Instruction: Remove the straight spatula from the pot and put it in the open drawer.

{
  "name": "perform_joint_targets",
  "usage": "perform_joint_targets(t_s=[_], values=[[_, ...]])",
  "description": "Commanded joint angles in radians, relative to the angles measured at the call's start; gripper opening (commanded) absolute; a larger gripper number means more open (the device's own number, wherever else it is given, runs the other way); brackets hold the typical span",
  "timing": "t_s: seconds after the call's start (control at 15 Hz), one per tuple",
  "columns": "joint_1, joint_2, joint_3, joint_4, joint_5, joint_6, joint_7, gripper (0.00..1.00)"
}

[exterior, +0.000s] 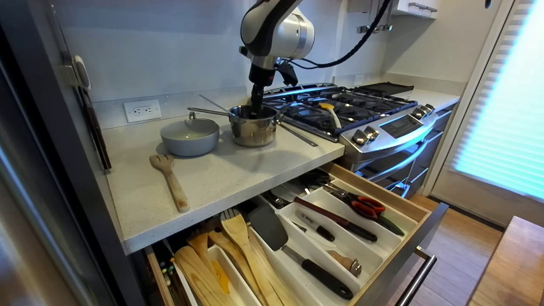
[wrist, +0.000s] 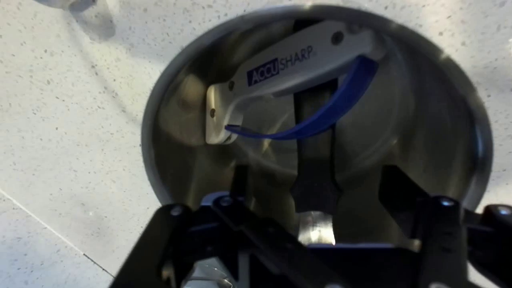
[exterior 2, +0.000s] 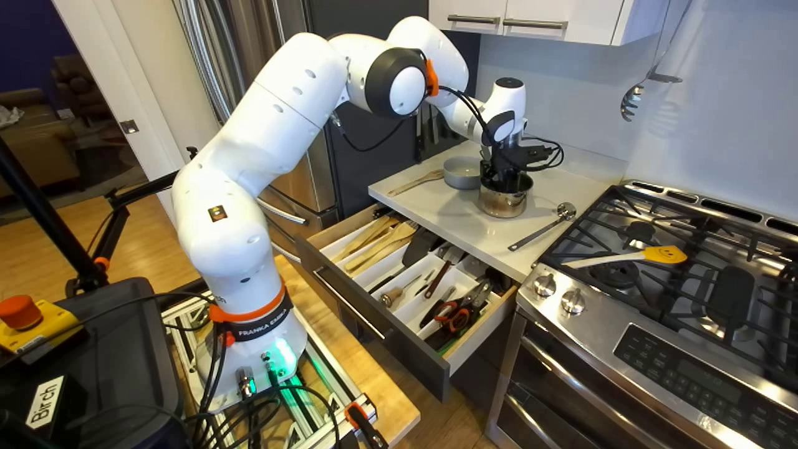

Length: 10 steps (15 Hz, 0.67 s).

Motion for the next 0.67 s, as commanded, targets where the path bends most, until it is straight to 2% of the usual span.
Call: perform_joint_targets(t_s=[0.0, 0.07, 0.13, 0.53, 0.6], values=[[-0.019, 0.095, 0.032, 0.079, 0.012, 0.006, -0.010, 0.73], [-0.018, 0.116, 0.035, 0.098, 0.017, 0.007, -0.003, 0.56], [-0.018, 0.132, 0.037, 0.112, 0.019, 0.009, 0.003, 0.53], [-0.028, 0.143, 0.049, 0.134, 0.020, 0.016, 0.003, 0.05], [-0.030, 0.125, 0.050, 0.120, 0.020, 0.023, 0.005, 0.04]])
